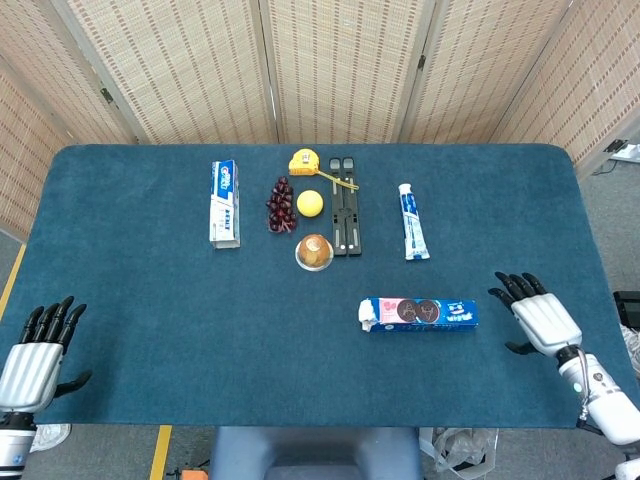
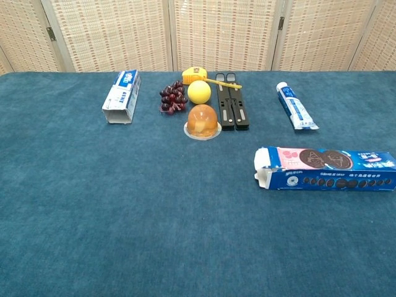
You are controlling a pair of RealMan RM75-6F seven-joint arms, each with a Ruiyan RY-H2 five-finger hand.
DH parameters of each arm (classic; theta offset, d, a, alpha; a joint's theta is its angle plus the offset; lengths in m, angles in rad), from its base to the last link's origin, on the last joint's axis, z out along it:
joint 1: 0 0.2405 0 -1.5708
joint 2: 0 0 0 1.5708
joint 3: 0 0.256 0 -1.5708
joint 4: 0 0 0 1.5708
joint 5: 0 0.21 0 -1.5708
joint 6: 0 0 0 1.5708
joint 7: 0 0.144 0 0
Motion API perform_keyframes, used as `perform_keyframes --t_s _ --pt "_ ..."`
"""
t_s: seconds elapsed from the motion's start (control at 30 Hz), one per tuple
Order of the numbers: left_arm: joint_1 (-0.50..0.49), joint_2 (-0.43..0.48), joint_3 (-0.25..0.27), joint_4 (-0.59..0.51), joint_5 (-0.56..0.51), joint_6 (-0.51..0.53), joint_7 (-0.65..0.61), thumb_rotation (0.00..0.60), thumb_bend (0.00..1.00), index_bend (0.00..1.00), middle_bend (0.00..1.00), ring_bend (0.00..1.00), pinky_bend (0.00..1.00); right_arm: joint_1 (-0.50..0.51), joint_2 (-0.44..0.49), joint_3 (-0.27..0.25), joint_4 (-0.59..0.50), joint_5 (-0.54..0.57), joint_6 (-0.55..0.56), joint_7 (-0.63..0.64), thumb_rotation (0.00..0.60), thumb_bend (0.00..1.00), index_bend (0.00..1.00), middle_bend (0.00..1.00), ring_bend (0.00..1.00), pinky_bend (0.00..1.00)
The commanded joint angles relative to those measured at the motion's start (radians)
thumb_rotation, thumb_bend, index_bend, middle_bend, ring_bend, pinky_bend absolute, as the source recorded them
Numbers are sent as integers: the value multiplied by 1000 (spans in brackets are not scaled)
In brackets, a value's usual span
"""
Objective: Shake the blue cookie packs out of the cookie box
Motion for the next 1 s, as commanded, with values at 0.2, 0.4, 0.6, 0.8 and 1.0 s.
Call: perform_keyframes --t_s 0.2,0.4,0.6,0.8,1.0 --pt "-7 -1 0 1 -9 -15 4 600 193 0 0 0 0 66 -69 3 99 0 -58 78 600 222 215 88 78 0" --pt "-7 1 -1 2 -13 -13 -3 600 194 0 0 0 0 94 -103 -2 127 2 -83 70 600 222 219 91 91 0" --pt "-9 1 3 2 -11 -17 0 600 193 0 0 0 0 111 -133 -7 143 8 -95 75 600 222 219 93 101 0" --pt "-7 5 6 0 -5 -13 -10 600 193 0 0 0 0 121 -166 -5 161 16 -88 74 600 222 276 134 144 0" --pt "-3 5 9 1 0 -4 -14 600 194 0 0 0 0 128 -191 -2 174 30 -82 57 600 222 349 174 170 0"
